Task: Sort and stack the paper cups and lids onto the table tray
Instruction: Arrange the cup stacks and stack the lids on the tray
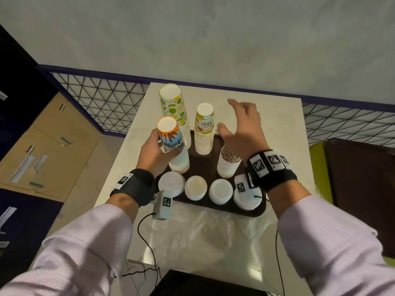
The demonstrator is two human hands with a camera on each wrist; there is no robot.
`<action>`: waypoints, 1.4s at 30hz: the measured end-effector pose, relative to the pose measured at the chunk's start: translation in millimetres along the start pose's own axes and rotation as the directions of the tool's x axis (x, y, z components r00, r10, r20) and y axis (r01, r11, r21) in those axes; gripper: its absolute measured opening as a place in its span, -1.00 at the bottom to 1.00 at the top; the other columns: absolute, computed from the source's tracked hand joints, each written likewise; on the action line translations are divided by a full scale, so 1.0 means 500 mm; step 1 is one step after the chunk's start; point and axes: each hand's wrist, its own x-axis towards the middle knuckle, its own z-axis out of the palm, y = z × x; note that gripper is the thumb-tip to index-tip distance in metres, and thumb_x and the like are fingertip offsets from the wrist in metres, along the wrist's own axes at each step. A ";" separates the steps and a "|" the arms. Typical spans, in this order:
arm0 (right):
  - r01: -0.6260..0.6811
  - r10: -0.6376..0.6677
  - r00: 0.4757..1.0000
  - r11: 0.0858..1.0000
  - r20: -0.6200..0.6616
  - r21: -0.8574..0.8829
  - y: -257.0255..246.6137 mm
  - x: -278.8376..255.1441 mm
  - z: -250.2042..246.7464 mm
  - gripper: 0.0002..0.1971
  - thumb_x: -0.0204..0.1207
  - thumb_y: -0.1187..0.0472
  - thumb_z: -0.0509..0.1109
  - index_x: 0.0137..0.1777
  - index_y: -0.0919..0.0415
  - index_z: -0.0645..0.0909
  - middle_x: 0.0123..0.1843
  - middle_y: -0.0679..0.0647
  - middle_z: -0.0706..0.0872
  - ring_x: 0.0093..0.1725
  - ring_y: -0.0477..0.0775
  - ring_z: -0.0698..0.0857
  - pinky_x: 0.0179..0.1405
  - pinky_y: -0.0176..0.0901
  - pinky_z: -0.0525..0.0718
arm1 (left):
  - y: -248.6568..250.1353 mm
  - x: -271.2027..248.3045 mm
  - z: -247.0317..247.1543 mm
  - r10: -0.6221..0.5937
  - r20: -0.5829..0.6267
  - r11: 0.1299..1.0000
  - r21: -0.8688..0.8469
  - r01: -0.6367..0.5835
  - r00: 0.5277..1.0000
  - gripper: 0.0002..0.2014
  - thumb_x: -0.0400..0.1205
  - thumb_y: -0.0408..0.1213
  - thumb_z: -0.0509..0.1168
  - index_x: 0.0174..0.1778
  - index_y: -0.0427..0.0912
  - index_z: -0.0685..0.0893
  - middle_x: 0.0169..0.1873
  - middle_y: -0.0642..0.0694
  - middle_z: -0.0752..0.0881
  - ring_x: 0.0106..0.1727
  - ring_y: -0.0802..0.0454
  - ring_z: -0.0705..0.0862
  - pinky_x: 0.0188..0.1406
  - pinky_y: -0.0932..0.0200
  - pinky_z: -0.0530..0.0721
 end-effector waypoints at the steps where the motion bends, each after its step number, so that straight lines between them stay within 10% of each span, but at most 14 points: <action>1: -0.007 0.007 1.000 1.000 0.029 0.006 -0.017 0.021 -0.008 -0.28 0.54 -0.13 0.34 0.69 -0.03 0.29 0.55 0.16 0.39 0.50 0.23 0.43 0.48 0.23 0.51 | -0.004 0.002 0.001 -0.002 0.002 1.000 0.014 0.002 1.000 -0.26 0.57 -0.19 0.61 0.63 -0.03 0.41 0.50 -0.03 0.62 0.45 -0.05 0.60 0.32 0.06 0.62; 11: 0.162 0.002 0.879 0.939 0.477 -0.304 -0.107 0.168 0.053 -0.19 0.55 0.01 0.49 0.74 -0.16 0.18 0.64 0.29 0.30 0.49 0.38 0.56 0.42 0.17 0.62 | -0.012 0.012 0.001 -0.003 0.013 0.997 0.075 0.002 1.000 -0.27 0.59 -0.17 0.59 0.64 -0.06 0.41 0.50 -0.09 0.66 0.46 -0.12 0.63 0.30 0.08 0.63; 20: 0.260 0.016 0.834 0.871 0.551 -0.417 -0.090 0.162 0.079 -0.57 0.65 0.10 0.43 0.49 0.00 0.50 0.32 0.20 0.57 0.21 0.26 0.67 0.03 -0.04 0.61 | -0.018 0.014 0.001 0.077 0.025 0.991 0.112 -0.079 0.997 -0.29 0.60 -0.26 0.58 0.64 -0.13 0.42 0.50 -0.11 0.67 0.49 -0.13 0.64 0.33 0.10 0.62; 25: 0.304 0.023 0.779 0.860 0.626 -0.409 -0.090 0.143 0.064 -0.57 0.68 0.08 0.41 0.52 0.05 0.48 0.36 0.21 0.57 0.32 0.25 0.62 0.14 0.00 0.62 | -0.023 0.016 0.008 0.147 0.012 0.980 0.130 -0.147 0.989 -0.30 0.59 -0.25 0.60 0.62 -0.16 0.44 0.47 -0.13 0.69 0.48 -0.15 0.66 0.37 0.04 0.67; 38: 0.014 0.084 0.907 0.973 0.412 -0.230 -0.009 0.009 -0.038 0.03 0.44 -0.25 0.56 0.77 -0.11 0.00 0.74 0.15 0.22 0.65 0.31 0.32 0.56 0.26 0.45 | -0.014 -0.001 0.012 0.188 -0.102 0.979 0.101 -0.178 0.977 0.03 0.43 -0.16 0.72 0.75 -0.08 0.27 0.58 -0.12 0.56 0.58 -0.03 0.53 0.56 -0.19 0.60; 42: -0.080 0.106 0.952 0.992 0.288 -0.102 0.040 -0.053 -0.049 0.06 0.40 -0.17 0.63 0.75 -0.17 0.01 0.73 0.10 0.21 0.65 0.24 0.33 0.56 0.28 0.46 | 0.051 -0.037 0.018 0.356 -0.327 0.914 0.316 -0.254 0.875 -0.10 0.42 -0.03 0.70 0.64 -0.13 0.44 0.43 -0.24 0.58 0.47 -0.14 0.46 0.46 0.06 0.38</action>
